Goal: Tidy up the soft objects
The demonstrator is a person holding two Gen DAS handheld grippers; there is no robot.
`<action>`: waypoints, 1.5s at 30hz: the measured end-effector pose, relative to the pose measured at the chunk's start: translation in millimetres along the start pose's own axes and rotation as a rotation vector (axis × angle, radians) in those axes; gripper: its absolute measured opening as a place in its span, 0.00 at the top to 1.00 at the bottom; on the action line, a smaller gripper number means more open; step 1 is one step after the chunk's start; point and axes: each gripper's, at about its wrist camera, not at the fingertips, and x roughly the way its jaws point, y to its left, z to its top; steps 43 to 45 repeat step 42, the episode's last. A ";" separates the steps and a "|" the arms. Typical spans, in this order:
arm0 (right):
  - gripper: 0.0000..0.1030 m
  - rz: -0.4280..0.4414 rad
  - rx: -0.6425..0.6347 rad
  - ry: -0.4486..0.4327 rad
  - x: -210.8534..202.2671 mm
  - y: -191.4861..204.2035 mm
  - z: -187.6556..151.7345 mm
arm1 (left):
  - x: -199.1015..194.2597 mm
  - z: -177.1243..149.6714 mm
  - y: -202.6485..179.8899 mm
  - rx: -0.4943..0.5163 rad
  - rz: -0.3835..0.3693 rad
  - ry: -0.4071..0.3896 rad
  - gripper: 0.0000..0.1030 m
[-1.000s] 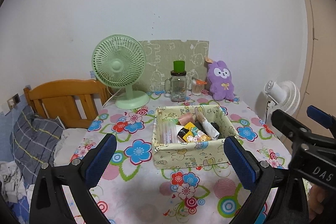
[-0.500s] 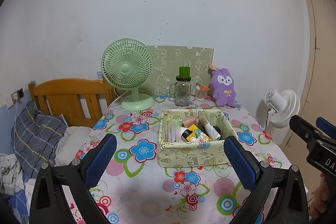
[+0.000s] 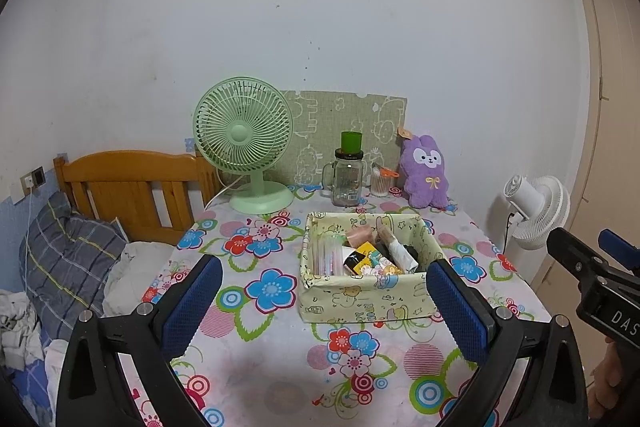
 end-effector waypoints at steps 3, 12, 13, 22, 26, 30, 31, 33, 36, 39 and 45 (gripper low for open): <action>0.02 0.002 -0.001 0.003 1.8 0.3 -0.2 | 0.1 0.8 0.1 0.003 0.001 -0.001 0.00; 0.02 0.003 -0.001 0.005 2.6 0.3 -0.3 | -0.1 2.5 -0.6 0.003 -0.003 -0.007 0.00; 0.02 0.003 0.000 0.005 3.1 0.8 -0.5 | -0.1 2.5 -0.8 0.004 -0.004 -0.007 0.00; 0.02 0.002 0.001 0.005 2.9 0.5 -0.4 | -0.4 2.3 -1.3 0.008 -0.008 -0.010 0.00; 0.02 0.001 0.001 0.006 3.0 0.9 -1.1 | -0.4 2.3 -2.1 0.008 -0.008 -0.008 0.00; 0.02 0.000 0.006 0.010 3.3 0.9 -1.1 | -0.3 2.3 -2.0 0.008 -0.009 -0.007 0.00; 0.02 0.000 0.006 0.010 3.4 1.0 -1.2 | -0.2 2.3 -2.1 0.008 -0.008 -0.007 0.00; 0.02 0.001 0.007 0.010 2.9 0.2 -0.7 | -0.4 1.9 -2.9 0.010 -0.010 -0.007 0.00; 0.02 0.001 0.007 0.011 3.5 0.6 -1.0 | 0.7 2.0 -3.9 0.011 -0.012 -0.004 0.00; 0.02 0.001 0.008 0.013 4.4 1.8 -4.1 | 1.8 2.1 -3.4 0.009 -0.014 0.000 0.00; 0.02 0.001 0.009 0.013 4.7 1.5 -3.8 | 3.5 1.5 -3.1 0.009 -0.017 0.004 0.00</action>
